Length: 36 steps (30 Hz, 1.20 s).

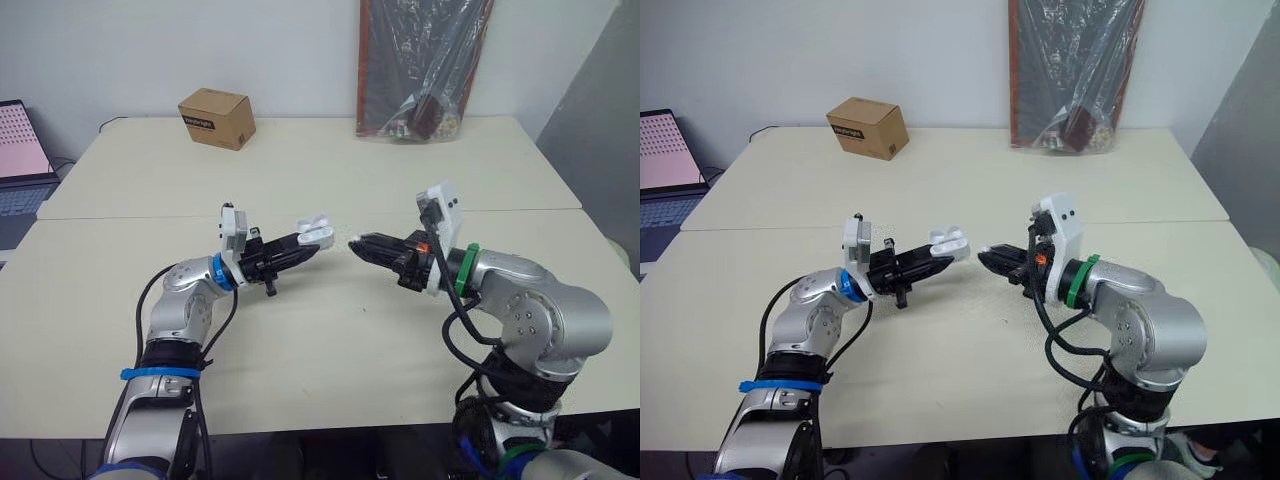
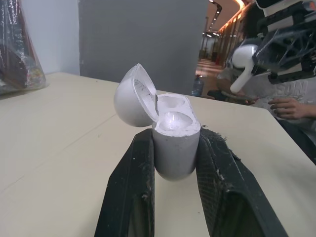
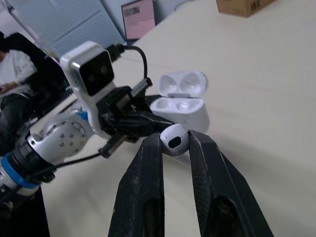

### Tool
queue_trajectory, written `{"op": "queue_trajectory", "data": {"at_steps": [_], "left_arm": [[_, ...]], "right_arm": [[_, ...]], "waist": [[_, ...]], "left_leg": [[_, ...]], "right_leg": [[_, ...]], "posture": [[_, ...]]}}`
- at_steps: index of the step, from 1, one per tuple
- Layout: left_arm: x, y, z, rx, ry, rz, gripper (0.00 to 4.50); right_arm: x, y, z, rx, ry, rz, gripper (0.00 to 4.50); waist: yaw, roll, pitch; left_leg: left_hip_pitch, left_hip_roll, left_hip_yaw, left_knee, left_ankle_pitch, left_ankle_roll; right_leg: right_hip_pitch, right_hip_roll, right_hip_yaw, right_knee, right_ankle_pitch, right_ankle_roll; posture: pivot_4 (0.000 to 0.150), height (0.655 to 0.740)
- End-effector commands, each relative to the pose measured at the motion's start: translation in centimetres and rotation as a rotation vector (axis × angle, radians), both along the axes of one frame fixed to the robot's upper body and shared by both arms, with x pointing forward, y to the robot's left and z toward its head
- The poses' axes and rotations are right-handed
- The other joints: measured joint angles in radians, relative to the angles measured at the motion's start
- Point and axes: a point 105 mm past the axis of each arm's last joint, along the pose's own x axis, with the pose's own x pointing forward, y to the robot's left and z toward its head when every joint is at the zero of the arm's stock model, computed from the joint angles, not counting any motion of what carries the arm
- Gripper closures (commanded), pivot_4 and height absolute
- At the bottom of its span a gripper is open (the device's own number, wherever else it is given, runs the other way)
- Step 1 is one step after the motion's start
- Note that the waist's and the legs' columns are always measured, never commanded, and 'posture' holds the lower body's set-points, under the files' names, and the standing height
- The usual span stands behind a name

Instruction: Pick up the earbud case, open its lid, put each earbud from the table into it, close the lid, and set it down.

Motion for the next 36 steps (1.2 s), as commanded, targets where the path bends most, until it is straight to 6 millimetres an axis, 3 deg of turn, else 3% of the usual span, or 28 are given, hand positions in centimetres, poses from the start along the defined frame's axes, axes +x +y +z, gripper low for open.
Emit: {"op": "queue_trajectory", "data": {"at_steps": [1,6,13,24,36], "left_arm": [[0.1,-0.3,1.1,-0.007,-0.049,-0.015,3.64],[0.2,-0.3,1.4,0.003,-0.062,-0.018,3.64],[0.4,-0.4,1.7,0.029,-0.106,-0.012,3.64],[0.3,-1.1,2.0,0.030,-0.155,-0.024,3.64],[0.8,-1.7,1.8,0.022,-0.164,0.009,3.64]], "right_arm": [[0.0,0.5,1.6,0.046,-0.109,-0.026,4.13],[0.2,1.7,1.9,0.086,-0.138,-0.018,4.13],[0.7,3.7,2.2,0.109,0.032,0.081,4.13],[2.9,4.4,2.8,0.143,0.195,0.027,4.13],[2.7,5.6,3.6,0.179,0.222,0.053,4.13]], "waist": [[-0.001,0.000,0.000],[-0.002,0.000,0.000],[-0.002,0.000,0.000],[-0.002,0.000,0.000],[-0.005,0.000,0.000]], "left_leg": [[0.000,0.000,0.000,0.000,0.000,0.000],[0.000,0.000,0.000,0.000,0.000,0.000],[0.000,0.000,0.000,0.000,0.000,0.000],[0.000,0.000,0.000,-0.002,0.000,0.000],[-0.001,0.000,0.000,-0.001,0.000,0.000]], "right_leg": [[0.000,0.000,0.000,0.000,0.000,0.000],[0.000,0.000,0.000,0.000,0.000,0.000],[0.000,0.000,0.000,0.000,0.000,0.000],[-0.001,0.000,0.000,0.000,0.000,0.000],[-0.001,0.000,0.000,0.000,0.000,0.000]], "posture": [[0.150,0.7400],[0.150,0.7400],[0.150,0.7400],[0.150,0.7400],[0.150,0.7400]]}}
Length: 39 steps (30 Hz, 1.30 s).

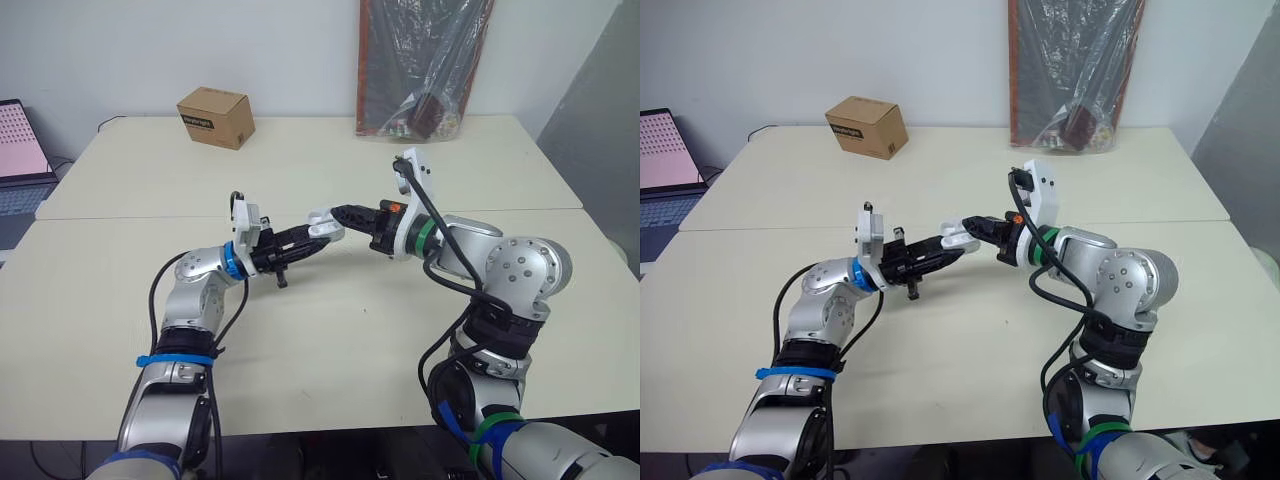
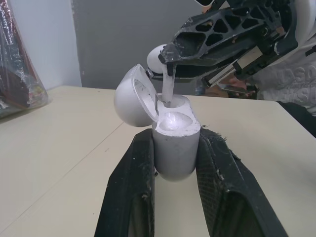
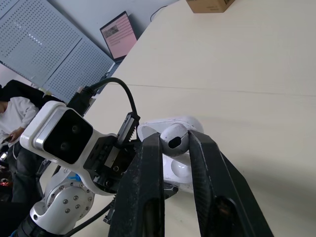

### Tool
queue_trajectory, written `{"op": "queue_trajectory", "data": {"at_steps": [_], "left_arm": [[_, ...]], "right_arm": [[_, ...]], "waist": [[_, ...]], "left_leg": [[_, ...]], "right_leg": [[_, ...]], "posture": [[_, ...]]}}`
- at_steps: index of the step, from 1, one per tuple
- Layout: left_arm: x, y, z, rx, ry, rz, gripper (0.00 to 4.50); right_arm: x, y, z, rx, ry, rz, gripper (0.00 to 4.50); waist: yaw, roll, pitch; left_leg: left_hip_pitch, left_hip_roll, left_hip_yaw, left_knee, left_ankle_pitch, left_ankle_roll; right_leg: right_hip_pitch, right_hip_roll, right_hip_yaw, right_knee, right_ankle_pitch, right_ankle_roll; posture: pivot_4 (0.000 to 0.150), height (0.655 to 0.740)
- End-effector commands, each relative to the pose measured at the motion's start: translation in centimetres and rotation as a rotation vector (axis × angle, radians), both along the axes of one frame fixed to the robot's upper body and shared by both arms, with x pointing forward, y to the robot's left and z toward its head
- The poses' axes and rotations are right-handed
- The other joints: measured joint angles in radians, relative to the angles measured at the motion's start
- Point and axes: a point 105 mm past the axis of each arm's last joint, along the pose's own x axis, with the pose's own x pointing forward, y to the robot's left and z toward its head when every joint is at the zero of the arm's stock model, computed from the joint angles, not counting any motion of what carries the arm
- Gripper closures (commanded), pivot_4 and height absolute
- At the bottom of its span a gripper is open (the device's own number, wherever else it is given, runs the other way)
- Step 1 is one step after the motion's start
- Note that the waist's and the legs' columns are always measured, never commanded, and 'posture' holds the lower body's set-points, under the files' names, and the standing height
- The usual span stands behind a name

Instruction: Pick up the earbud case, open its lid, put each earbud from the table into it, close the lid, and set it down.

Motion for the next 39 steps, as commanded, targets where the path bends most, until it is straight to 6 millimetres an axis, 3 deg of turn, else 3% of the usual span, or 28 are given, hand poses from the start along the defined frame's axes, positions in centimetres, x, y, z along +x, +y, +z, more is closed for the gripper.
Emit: {"op": "queue_trajectory", "data": {"at_steps": [1,18,34,39], "left_arm": [[0.3,-0.1,1.2,-0.009,-0.055,0.012,3.64],[0.9,-1.3,2.3,-0.069,-0.062,0.009,3.64],[1.7,-1.4,1.5,-0.070,-0.057,0.094,3.64],[1.6,-2.3,1.6,-0.075,-0.071,0.101,3.64]], "right_arm": [[-1.8,3.7,2.7,0.099,-0.047,0.138,4.13],[-1.7,4.5,2.5,0.111,-0.002,0.133,4.13],[-1.7,4.4,3.3,0.134,-0.034,0.125,4.13],[-1.5,4.6,3.3,0.139,-0.033,0.119,4.13]], "waist": [[-0.001,0.000,0.000],[-0.003,0.000,0.000],[-0.003,0.000,0.000],[-0.004,0.000,0.000]], "left_leg": [[0.000,0.000,0.000,0.000,0.000,0.000],[-0.001,0.000,0.000,0.000,0.000,0.000],[-0.001,0.000,0.000,0.000,0.000,0.000],[-0.001,0.000,0.000,0.000,0.000,0.000]], "right_leg": [[0.000,0.000,0.000,0.000,0.000,0.000],[0.000,0.000,0.000,0.000,0.000,0.000],[0.000,0.000,0.000,-0.001,0.000,0.000],[0.000,0.000,0.000,-0.001,0.000,0.000]], "posture": [[0.150,0.7400],[0.150,0.7400],[0.150,0.7400],[0.150,0.7400]]}}
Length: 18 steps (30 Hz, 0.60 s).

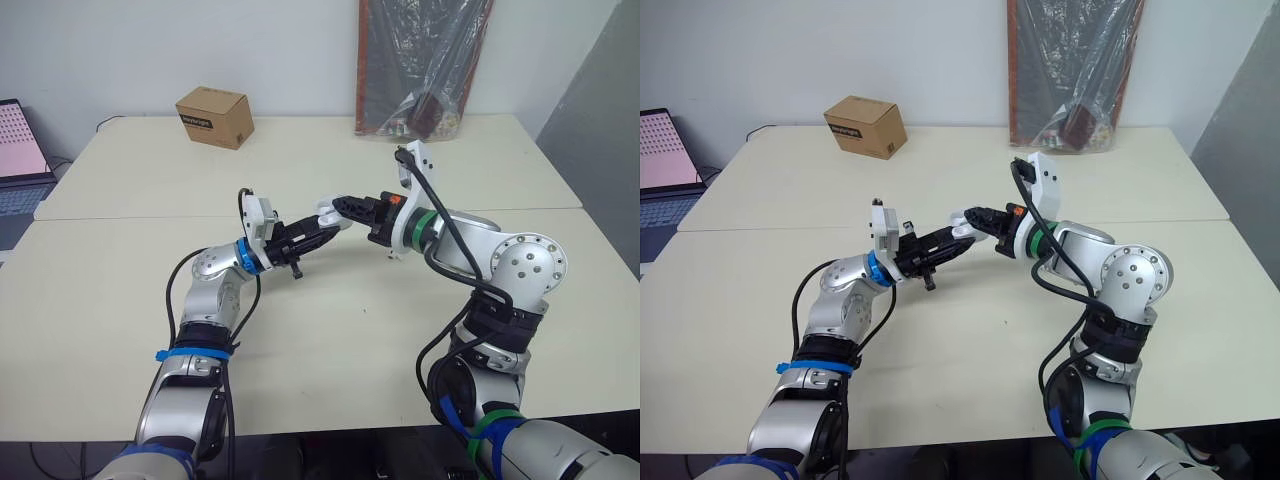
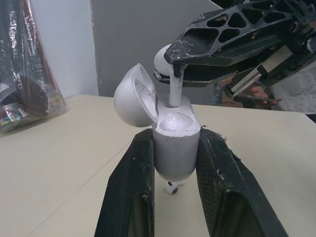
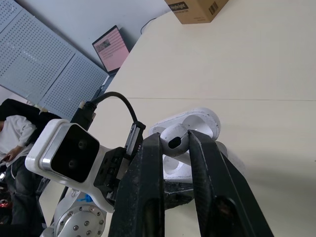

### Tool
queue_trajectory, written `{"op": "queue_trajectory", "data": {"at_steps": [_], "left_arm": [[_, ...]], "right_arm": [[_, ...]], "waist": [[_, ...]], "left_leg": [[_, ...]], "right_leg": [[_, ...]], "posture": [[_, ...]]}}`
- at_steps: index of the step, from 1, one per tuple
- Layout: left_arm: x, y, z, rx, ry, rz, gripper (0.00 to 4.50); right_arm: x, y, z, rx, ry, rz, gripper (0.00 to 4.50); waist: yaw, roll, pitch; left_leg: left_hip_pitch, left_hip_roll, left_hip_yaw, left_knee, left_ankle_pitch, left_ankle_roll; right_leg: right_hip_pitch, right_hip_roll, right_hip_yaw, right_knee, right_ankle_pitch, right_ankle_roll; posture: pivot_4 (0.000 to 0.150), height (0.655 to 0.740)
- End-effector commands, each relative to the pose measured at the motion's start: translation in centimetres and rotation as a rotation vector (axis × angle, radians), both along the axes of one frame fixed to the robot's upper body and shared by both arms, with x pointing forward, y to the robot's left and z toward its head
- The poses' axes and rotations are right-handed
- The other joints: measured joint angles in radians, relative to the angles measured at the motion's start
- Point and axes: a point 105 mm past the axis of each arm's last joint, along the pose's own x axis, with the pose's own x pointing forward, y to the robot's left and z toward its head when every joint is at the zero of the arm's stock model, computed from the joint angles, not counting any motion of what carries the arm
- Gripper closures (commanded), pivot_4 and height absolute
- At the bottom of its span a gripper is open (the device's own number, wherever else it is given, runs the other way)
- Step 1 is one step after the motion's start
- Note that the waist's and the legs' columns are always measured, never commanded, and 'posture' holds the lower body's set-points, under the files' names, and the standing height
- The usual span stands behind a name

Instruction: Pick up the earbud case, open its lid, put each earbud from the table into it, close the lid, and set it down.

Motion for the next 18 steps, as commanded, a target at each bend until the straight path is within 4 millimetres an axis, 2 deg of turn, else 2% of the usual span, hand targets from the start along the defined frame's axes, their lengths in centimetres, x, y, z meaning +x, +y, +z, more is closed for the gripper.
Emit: {"op": "queue_trajectory", "data": {"at_steps": [1,7,18], "left_arm": [[0.0,-0.8,1.3,-0.010,-0.052,0.009,3.64],[-0.2,-1.3,1.2,-0.008,-0.044,0.003,3.64],[-0.6,-1.4,2.4,-0.056,-0.048,0.002,3.64]], "right_arm": [[-2.3,4.6,2.9,0.101,-0.070,0.178,4.13],[-2.3,4.7,2.9,0.105,-0.073,0.178,4.13],[-1.9,4.3,2.6,0.105,-0.080,0.132,4.13]], "waist": [[-0.001,0.000,0.000],[-0.001,0.000,0.000],[-0.001,0.000,0.000]], "left_leg": [[0.000,0.000,0.000,0.000,0.000,0.000],[0.000,0.000,0.000,0.000,0.000,0.000],[0.000,0.000,0.000,0.000,0.000,0.000]], "right_leg": [[0.000,0.000,0.000,0.000,0.000,0.000],[0.000,0.000,0.000,0.000,0.000,0.000],[0.000,0.000,0.000,0.000,0.000,0.000]], "posture": [[0.150,0.7400],[0.150,0.7400],[0.150,0.7400]]}}
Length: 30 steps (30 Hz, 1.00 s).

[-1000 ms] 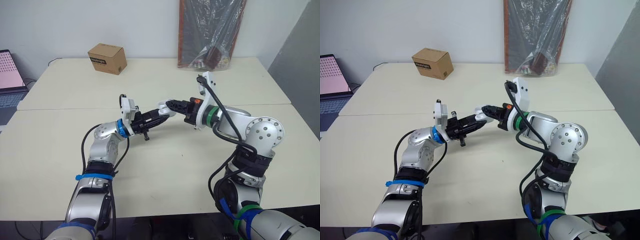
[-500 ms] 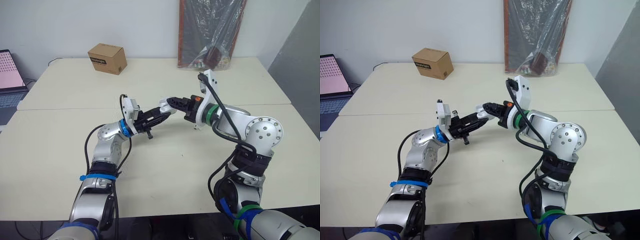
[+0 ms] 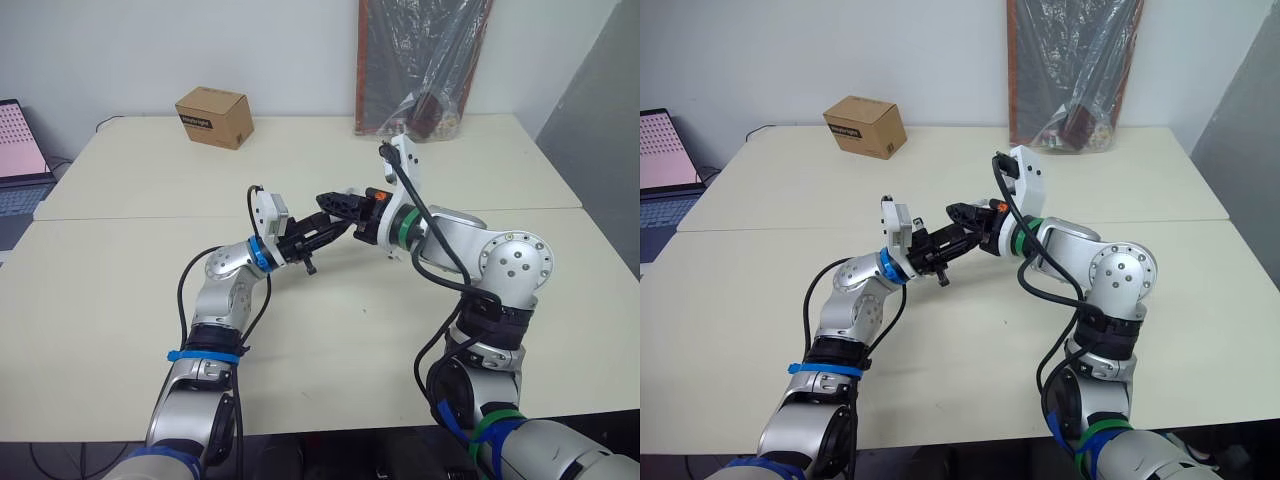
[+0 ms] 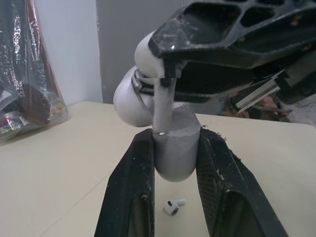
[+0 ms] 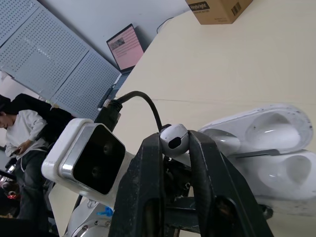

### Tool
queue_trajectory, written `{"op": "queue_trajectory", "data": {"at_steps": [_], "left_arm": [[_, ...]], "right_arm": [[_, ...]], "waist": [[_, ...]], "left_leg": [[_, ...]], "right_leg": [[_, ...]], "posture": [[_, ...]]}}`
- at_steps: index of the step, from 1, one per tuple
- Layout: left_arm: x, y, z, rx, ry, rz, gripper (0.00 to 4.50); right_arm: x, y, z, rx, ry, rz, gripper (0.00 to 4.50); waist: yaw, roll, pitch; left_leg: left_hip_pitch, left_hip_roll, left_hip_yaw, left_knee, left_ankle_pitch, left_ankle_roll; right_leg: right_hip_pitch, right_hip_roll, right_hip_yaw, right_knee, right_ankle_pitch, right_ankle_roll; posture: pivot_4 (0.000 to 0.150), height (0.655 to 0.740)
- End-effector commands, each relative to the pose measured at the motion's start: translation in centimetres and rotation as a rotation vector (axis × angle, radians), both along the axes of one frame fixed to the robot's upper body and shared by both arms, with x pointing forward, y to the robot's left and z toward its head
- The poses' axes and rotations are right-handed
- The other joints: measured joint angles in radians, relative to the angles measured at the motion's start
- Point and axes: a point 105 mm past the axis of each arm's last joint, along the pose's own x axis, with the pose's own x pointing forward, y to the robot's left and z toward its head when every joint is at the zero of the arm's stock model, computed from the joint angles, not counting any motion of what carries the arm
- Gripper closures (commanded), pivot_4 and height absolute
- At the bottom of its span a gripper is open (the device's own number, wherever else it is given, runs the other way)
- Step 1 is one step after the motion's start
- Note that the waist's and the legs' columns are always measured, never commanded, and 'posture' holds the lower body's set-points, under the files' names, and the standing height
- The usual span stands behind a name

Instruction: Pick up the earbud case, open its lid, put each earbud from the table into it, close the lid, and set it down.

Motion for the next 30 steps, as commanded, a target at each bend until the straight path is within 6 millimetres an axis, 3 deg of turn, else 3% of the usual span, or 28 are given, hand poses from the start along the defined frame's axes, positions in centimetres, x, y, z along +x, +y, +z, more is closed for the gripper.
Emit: {"op": "queue_trajectory", "data": {"at_steps": [1,10,30], "left_arm": [[-0.4,0.1,1.3,-0.025,-0.043,0.000,3.64],[-0.2,1.0,0.3,0.012,-0.027,0.023,3.64],[-0.4,1.9,1.2,0.003,-0.045,0.029,3.64]], "right_arm": [[-1.4,2.3,1.8,0.092,-0.042,0.078,4.13],[-1.7,2.0,2.5,0.107,-0.072,0.097,4.13],[-0.9,0.8,1.6,0.077,-0.056,0.053,4.13]], "waist": [[0.000,0.000,0.000],[0.000,0.000,0.000],[0.000,0.000,0.000]], "left_leg": [[0.000,0.000,0.000,0.000,0.000,0.000],[0.000,0.000,0.000,0.000,0.000,0.000],[0.000,0.000,0.000,0.000,0.000,0.000]], "right_leg": [[0.000,0.000,0.000,0.000,0.000,0.000],[0.000,0.000,0.000,0.000,0.000,0.000],[0.000,0.000,0.000,-0.001,0.000,0.000]], "posture": [[0.150,0.7400],[0.150,0.7400],[0.150,0.7400]]}}
